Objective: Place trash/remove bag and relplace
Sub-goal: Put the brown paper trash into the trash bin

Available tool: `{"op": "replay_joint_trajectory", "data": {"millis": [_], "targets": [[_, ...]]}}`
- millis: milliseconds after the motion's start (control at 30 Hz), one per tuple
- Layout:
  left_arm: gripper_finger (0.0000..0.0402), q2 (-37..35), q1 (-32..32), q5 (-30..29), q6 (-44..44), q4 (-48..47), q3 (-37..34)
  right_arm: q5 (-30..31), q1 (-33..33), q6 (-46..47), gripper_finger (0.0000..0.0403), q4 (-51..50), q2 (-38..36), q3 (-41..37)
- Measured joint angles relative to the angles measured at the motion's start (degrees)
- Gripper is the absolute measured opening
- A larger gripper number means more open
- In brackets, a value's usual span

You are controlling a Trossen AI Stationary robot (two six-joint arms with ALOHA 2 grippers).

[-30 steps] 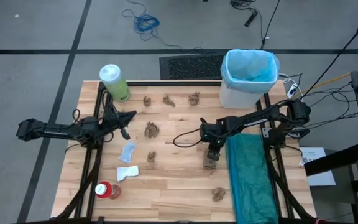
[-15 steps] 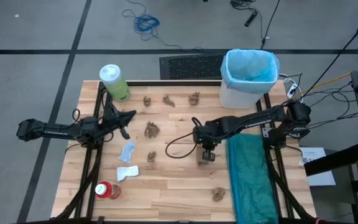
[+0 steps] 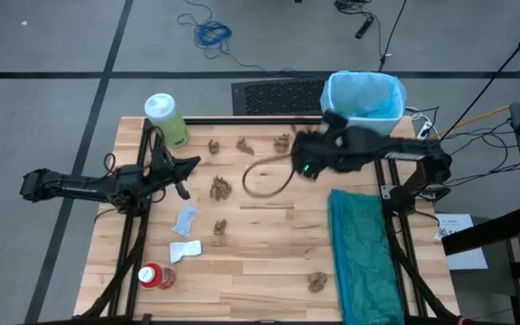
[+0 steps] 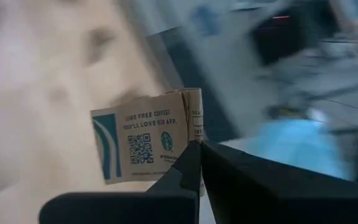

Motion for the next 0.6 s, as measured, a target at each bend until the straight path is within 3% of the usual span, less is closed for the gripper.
{"op": "replay_joint_trajectory", "data": {"millis": [133,267,467,600], "targets": [[0.0000,4.7,0.0,0.0,1.5,0.1,3.3,4.5,-4.8,-2.5,0.0000,-0.5,-1.5,7.1],[0.0000,10.5,1.6,0.0,1.5,0.0,6.1,7.6,-12.6,-4.5,0.0000,-0.8,-4.0,8.5],[0.0000,17.8,7.4,0.0,1.1,0.2,8.2,6.9,-26.5,-8.6,0.0000,-0.8,-5.2,8.5],[0.0000,20.5,11.0,0.2,-0.1,0.4,9.2,-0.3,-34.3,-10.9,0.0000,-0.9,-3.7,8.4]]}}
